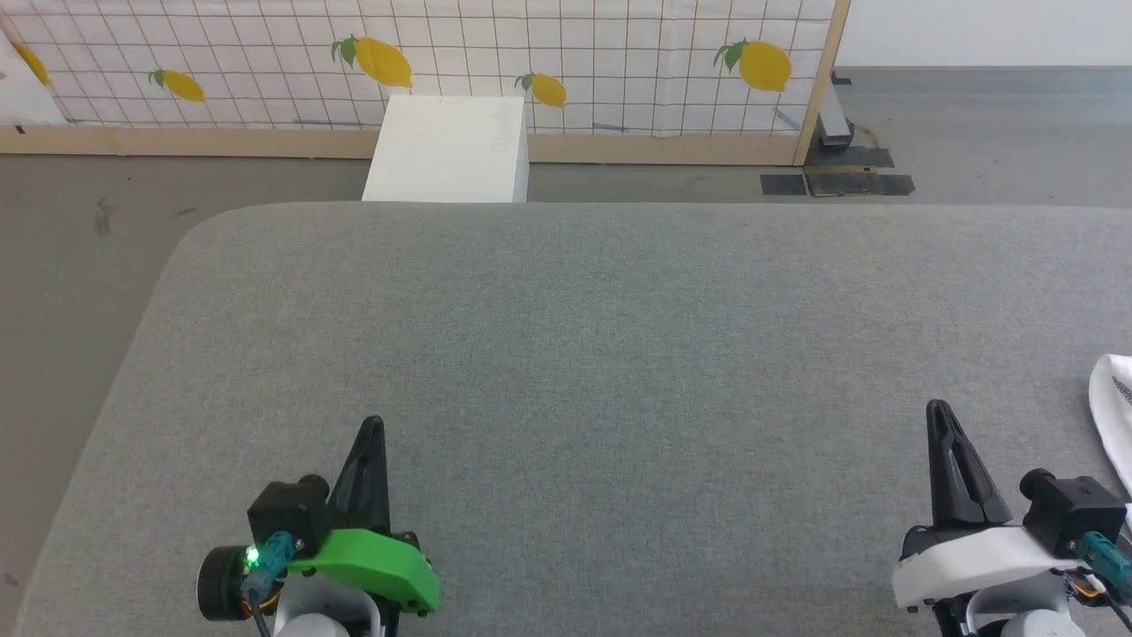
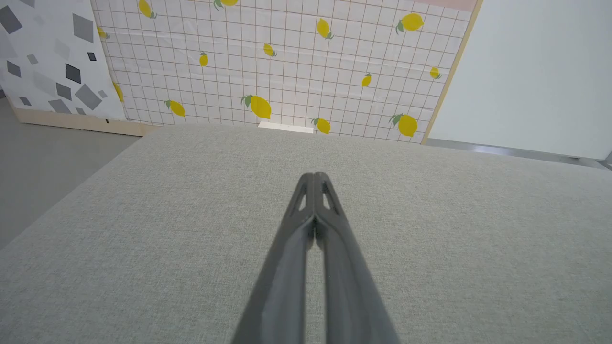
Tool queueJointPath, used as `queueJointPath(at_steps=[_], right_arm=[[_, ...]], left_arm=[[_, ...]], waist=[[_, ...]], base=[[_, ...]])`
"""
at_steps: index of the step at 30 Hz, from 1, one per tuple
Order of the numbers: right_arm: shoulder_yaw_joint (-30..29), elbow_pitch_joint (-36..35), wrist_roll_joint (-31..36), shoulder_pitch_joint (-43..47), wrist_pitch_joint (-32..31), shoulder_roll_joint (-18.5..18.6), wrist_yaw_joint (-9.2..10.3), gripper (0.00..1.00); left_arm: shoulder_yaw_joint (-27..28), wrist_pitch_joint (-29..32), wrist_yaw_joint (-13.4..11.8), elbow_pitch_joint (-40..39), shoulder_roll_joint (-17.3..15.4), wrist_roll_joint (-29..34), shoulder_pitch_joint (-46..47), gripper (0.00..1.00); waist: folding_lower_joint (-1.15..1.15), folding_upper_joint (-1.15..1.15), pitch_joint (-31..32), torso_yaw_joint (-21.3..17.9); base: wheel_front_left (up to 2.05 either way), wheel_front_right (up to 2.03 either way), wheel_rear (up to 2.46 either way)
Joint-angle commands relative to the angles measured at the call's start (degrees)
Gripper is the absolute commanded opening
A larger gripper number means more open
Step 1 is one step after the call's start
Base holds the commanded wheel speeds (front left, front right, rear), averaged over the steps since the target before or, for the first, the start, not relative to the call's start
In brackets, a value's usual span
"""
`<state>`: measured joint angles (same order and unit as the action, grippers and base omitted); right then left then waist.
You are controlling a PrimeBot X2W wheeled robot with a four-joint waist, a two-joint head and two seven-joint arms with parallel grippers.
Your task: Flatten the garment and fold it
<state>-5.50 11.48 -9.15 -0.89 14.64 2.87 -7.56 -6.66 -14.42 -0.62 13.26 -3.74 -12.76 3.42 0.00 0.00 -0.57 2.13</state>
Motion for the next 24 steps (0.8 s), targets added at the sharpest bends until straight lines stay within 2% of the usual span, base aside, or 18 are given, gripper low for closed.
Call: queueJointPath(at_steps=[1,24], right_arm=[[0.09,-0.20,0.16,0.02,-0.25,0.00,0.00,0.00],[1.10,-2.31,1.84,0.18,-2.94,0.00,0.02,0.00]], left_arm=[[0.11,0.25,0.01,-0.22,0.01,0.23,-0.06,0.00],[1.33,2.89,0.12,-2.66,0.17,2.57,-0.69,0.00]], waist=[[0.00,0.00,0.01,-0.03],[0.00,0.00,0.11,-0.42]], base=[[0.00,0.00,0.00],[0.00,0.00,0.00]])
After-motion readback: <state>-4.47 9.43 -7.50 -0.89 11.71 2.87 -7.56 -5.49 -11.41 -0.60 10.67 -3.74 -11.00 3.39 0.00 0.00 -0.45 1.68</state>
